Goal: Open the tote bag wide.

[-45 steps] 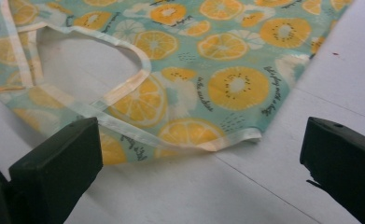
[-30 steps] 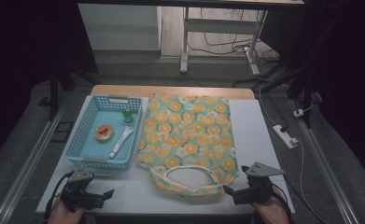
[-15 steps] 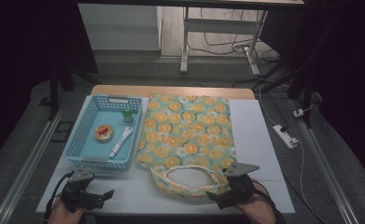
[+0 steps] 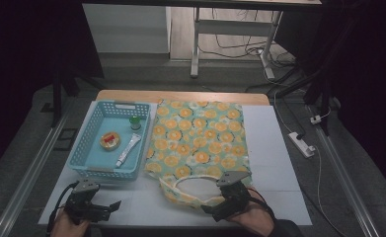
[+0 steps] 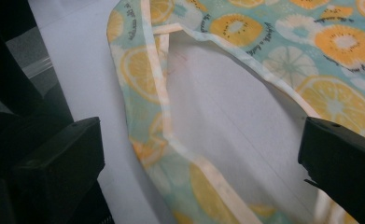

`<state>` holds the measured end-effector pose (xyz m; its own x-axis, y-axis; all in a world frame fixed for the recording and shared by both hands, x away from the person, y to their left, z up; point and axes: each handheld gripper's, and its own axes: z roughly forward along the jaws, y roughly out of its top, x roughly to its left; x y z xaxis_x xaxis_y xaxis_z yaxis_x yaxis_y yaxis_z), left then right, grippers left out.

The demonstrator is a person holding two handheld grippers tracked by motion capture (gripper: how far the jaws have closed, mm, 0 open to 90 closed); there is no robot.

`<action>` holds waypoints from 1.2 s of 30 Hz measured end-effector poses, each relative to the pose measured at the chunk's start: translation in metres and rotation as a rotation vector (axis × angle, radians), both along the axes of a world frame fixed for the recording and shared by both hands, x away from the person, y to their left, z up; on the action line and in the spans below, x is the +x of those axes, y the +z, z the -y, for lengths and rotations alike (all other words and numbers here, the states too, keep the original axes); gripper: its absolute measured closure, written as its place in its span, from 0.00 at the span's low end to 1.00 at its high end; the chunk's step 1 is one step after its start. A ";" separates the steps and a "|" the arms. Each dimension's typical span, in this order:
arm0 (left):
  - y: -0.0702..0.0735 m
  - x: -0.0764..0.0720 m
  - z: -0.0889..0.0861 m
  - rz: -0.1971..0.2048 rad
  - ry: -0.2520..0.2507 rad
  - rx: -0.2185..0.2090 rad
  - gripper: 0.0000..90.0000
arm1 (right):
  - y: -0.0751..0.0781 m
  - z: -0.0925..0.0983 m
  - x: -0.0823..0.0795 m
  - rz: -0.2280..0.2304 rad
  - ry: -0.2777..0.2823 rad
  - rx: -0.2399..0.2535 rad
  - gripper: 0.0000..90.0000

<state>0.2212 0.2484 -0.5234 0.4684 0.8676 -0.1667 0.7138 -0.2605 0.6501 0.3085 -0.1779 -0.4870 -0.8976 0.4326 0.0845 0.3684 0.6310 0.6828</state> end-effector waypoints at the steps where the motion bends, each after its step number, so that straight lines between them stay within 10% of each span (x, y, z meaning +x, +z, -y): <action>1: 0.000 0.000 0.000 -0.001 -0.001 0.000 0.00 | 0.000 -0.002 0.001 -0.002 0.001 -0.002 0.02; 16: 0.000 0.000 0.001 -0.001 -0.003 0.008 0.01 | -0.011 -0.024 0.007 0.040 0.035 -0.097 0.18; 30: 0.000 0.000 0.002 -0.005 -0.007 0.017 0.02 | -0.014 -0.022 0.012 -0.060 0.132 -0.117 0.99; 36: 0.000 0.000 0.002 -0.005 -0.007 0.016 0.02 | -0.004 -0.016 0.028 -0.107 0.115 -0.048 1.00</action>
